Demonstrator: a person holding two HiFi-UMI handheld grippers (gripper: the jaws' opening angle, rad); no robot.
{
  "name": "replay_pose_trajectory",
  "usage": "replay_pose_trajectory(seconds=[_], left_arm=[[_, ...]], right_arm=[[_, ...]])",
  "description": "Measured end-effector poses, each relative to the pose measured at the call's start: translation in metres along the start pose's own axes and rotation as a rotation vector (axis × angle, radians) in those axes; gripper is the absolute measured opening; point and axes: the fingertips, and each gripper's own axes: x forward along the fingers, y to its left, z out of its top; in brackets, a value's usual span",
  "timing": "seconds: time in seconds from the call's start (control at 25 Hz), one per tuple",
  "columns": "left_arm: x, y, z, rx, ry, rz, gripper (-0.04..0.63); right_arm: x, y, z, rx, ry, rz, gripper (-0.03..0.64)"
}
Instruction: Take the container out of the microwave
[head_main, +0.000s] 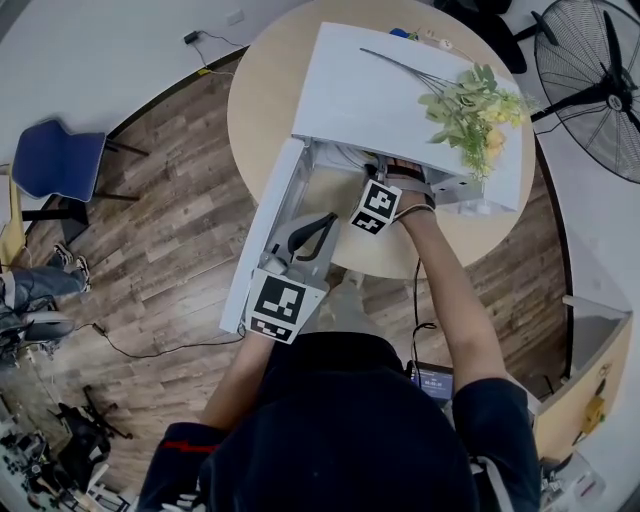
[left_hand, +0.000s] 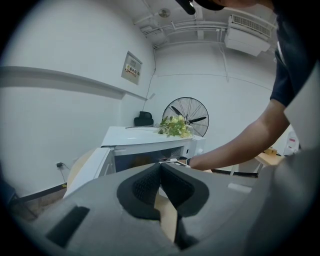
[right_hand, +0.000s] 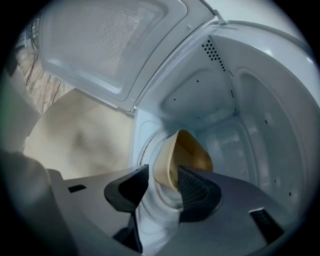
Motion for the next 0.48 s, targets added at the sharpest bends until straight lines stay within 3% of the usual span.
replay_pose_trajectory(seconds=[0.32, 0.48], left_arm=[[-0.0009, 0.0014, -0.0011, -0.007, -0.003, 0.003, 0.015], [-0.0006, 0.0022, -0.0007, -0.011, -0.003, 0.005, 0.015]], right_arm=[[0.0026, 0.0002, -0.0006, -0.016, 0.003, 0.001, 0.143], [0.0011, -0.0016, -0.0015, -0.022, 0.001, -0.012, 0.106]])
